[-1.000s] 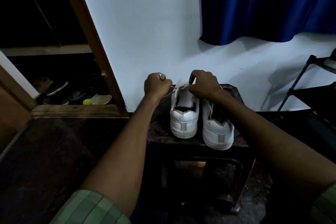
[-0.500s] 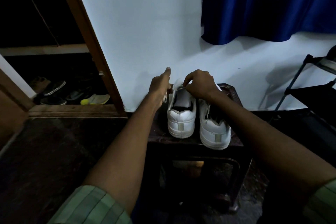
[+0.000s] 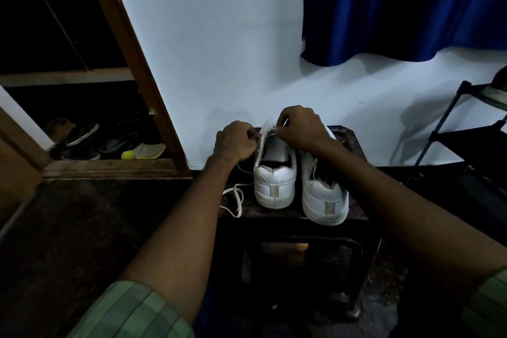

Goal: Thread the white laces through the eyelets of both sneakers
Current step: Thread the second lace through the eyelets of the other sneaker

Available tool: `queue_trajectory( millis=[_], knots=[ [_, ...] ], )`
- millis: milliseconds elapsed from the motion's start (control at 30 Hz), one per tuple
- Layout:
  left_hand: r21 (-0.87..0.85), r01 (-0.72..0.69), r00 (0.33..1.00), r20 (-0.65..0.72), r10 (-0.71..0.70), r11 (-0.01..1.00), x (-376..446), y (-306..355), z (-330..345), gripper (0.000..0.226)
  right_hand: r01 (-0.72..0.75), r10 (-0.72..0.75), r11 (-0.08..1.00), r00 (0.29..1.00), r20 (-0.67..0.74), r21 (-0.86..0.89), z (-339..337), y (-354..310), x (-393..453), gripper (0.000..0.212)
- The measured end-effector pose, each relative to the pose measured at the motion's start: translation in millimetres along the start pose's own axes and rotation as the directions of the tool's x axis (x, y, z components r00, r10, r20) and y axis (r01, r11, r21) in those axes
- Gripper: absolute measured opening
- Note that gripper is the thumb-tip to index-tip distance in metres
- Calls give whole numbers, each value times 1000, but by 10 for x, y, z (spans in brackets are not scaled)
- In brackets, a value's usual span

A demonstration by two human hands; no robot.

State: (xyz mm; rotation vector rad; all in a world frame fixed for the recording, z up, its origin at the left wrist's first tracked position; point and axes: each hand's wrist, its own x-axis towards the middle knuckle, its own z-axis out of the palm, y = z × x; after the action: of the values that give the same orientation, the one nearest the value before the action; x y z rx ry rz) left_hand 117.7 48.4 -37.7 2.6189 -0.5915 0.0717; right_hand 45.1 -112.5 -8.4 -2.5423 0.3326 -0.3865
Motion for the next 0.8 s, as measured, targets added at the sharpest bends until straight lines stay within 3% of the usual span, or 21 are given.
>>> queue_trajectory(
  millis=[33, 100, 167, 233, 333, 433, 567, 600, 633, 667, 733, 800],
  knots=[
    [-58, 22, 1000, -9, -23, 998, 26, 10, -5, 18, 12, -12, 1000, 1000, -18, 12, 3, 2, 5, 9],
    [-358, 86, 996, 24, -82, 930, 63, 52, -51, 43, 71, -70, 996, 997, -23, 59, 7, 4, 40, 20],
    [-650, 87, 995, 25, -94, 755, 73, 130, -92, 41, 143, -151, 974, 988, 30, 177, 4, -15, 63, 31],
    [-783, 29, 998, -12, -62, 621, 76, 213, -151, 35, 97, -155, 901, 982, 105, 424, -26, -67, 44, 37],
    [-787, -35, 998, -56, -15, 616, 45, 304, -226, 34, -55, -59, 744, 987, 147, 666, -126, -147, 7, 33],
    [-696, -87, 994, -108, 15, 713, 19, 311, -249, 37, -133, 46, 591, 990, 131, 795, -246, -162, 5, 27],
    [-673, -67, 997, -79, 19, 736, 14, 265, -259, 44, -150, 222, 129, 968, 119, 980, -349, -63, 72, 24],
    [-662, -63, 996, -84, 10, 747, 18, 247, -259, 45, -145, 246, 71, 961, 123, 987, -365, -19, 86, 21],
    [-643, -60, 995, -95, -1, 764, 18, 229, -255, 45, -147, 260, 93, 958, 118, 985, -374, 21, 96, 18],
    [-618, -65, 994, -109, -4, 784, 14, 219, -250, 45, -146, 258, 211, 962, 89, 966, -389, 56, 99, 15],
    [-538, -97, 990, -140, 24, 837, -8, 219, -238, 42, -76, 109, 613, 994, 12, 787, -426, 80, 66, 10],
    [-478, -144, 984, -160, 75, 866, -35, 243, -224, 39, 67, -116, 859, 991, 66, 507, -430, 49, 27, 19]
  ],
)
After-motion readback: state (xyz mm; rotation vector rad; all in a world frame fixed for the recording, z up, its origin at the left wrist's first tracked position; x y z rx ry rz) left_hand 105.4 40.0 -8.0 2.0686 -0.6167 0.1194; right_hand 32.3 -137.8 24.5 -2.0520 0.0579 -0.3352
